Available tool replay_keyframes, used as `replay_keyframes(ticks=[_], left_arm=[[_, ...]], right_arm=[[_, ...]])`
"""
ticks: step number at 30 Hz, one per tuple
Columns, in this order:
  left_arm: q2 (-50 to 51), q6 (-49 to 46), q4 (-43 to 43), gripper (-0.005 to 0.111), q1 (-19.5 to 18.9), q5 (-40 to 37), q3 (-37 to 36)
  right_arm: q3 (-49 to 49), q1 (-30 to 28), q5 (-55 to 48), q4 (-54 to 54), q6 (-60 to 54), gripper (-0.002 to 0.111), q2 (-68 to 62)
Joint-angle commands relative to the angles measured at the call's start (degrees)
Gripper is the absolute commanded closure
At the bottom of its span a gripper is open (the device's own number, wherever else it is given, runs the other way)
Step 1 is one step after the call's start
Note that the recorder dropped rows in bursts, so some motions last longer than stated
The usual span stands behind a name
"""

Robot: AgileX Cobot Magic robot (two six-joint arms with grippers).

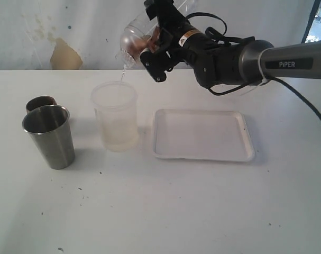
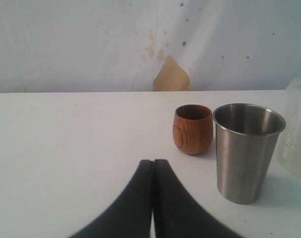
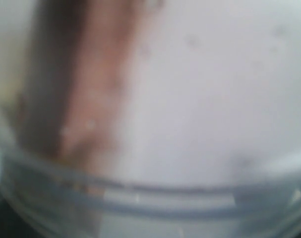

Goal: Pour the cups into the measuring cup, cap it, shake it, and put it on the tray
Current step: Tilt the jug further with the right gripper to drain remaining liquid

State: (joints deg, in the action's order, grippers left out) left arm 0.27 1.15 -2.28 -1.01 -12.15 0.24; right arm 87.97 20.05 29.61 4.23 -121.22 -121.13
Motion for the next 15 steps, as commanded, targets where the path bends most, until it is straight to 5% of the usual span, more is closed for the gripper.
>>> replay_keyframes(ticks=[1, 15], left_arm=[[-0.27, 0.04, 0.53, 0.107, 0.10, 0.47, -0.24], [-0.27, 0.04, 0.53, 0.107, 0.10, 0.47, -0.24]], right_arm=[[0.60, 0.16, 5.14, -0.17, -0.87, 0.108, 1.08], [0.60, 0.16, 7.82, -8.43, -0.87, 0.108, 1.08]])
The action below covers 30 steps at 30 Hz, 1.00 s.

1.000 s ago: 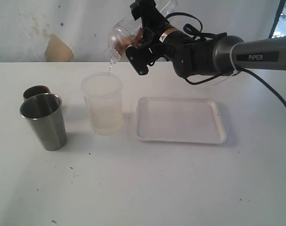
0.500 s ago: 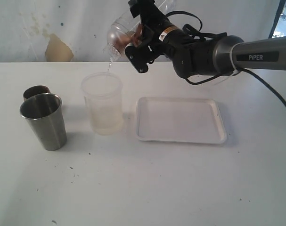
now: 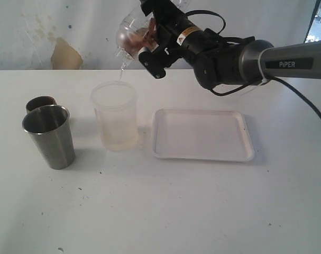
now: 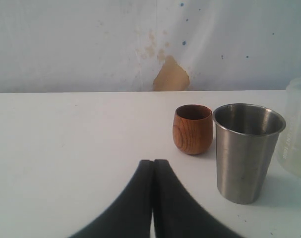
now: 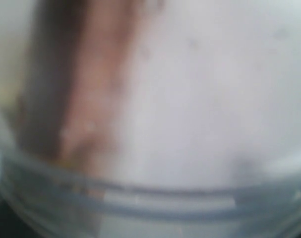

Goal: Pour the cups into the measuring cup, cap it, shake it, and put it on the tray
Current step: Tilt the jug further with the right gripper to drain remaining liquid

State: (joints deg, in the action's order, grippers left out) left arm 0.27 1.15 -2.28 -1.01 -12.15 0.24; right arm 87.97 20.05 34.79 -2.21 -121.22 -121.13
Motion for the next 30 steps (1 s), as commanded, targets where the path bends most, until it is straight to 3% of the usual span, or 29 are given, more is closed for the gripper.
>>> replay_keyframes(ticks=[1, 30], left_arm=[[-0.27, 0.04, 0.53, 0.107, 0.10, 0.47, -0.24], [-0.27, 0.04, 0.53, 0.107, 0.10, 0.47, -0.24]], right_arm=[[0.60, 0.16, 2.64, -2.24, -0.87, 0.108, 1.08], [0.60, 0.16, 2.92, -3.28, -0.87, 0.108, 1.08]])
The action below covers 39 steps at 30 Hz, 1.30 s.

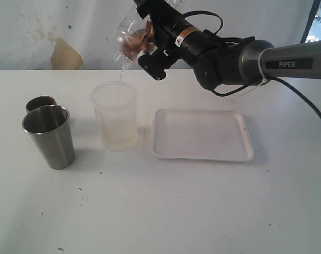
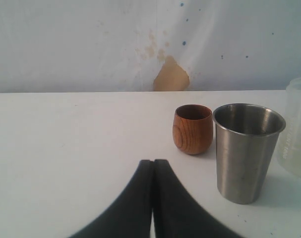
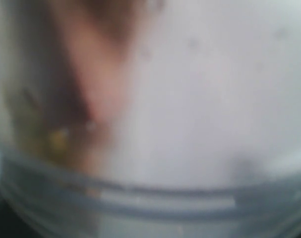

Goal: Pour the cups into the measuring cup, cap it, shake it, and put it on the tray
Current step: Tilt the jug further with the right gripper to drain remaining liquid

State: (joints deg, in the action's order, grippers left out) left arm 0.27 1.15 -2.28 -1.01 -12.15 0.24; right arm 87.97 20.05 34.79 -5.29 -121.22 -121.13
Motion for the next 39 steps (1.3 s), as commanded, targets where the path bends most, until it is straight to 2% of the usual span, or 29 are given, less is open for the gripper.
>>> replay_keyframes(ticks=[1, 39], left_arm=[[-0.27, 0.04, 0.53, 0.107, 0.10, 0.47, -0.24], [-0.27, 0.04, 0.53, 0.107, 0.10, 0.47, -0.24]], right_arm=[[0.60, 0.16, 2.92, -0.19, -0.87, 0.108, 1.08], [0.60, 0.16, 2.65, -0.95, -0.87, 0.108, 1.08]])
